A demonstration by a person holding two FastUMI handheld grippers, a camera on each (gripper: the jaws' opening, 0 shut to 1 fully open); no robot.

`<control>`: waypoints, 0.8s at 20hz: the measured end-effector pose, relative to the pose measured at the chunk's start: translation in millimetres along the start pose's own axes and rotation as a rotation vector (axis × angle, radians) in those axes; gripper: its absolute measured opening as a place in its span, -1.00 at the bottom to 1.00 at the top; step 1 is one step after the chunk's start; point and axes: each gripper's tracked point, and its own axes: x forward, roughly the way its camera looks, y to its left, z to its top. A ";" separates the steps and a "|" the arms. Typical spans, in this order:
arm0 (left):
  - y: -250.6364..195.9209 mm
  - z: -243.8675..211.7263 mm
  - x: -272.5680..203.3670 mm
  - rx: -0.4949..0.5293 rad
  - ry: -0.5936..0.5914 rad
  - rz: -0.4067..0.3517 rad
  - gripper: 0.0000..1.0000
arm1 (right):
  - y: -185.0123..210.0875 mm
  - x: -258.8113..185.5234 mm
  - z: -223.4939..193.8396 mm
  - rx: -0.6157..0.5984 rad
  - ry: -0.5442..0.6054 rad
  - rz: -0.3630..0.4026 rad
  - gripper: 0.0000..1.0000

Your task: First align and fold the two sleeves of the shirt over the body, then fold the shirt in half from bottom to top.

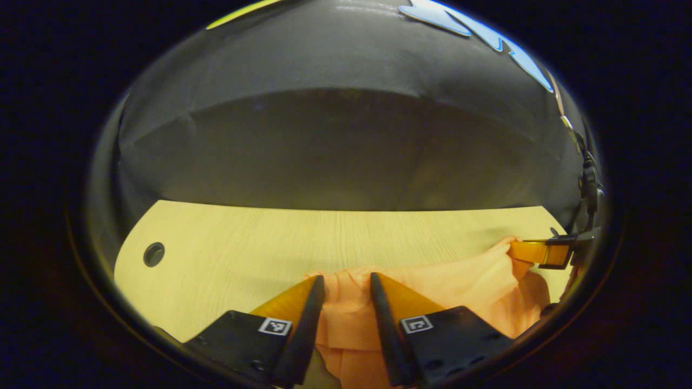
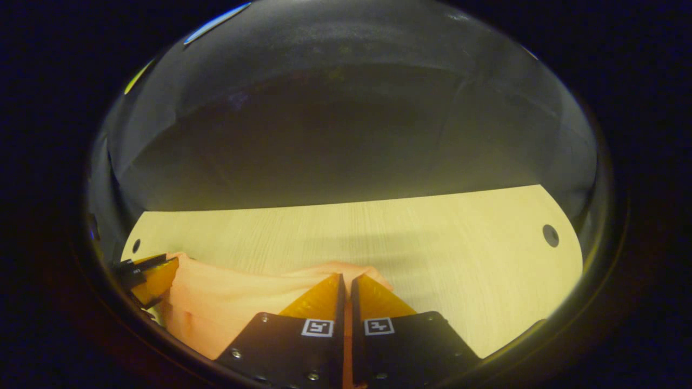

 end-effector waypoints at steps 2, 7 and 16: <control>-6.0 10.1 -8.9 -0.002 -0.013 -0.007 0.42 | 2.6 -8.4 1.7 -0.001 0.003 0.006 -0.39; -16.8 44.3 -49.4 0.029 -0.042 -0.003 0.86 | 3.1 -49.1 25.8 0.004 -0.017 -0.001 0.19; -33.6 97.8 -194.6 -0.012 -0.069 0.033 0.86 | 15.5 -189.4 66.3 -0.008 -0.061 0.034 0.19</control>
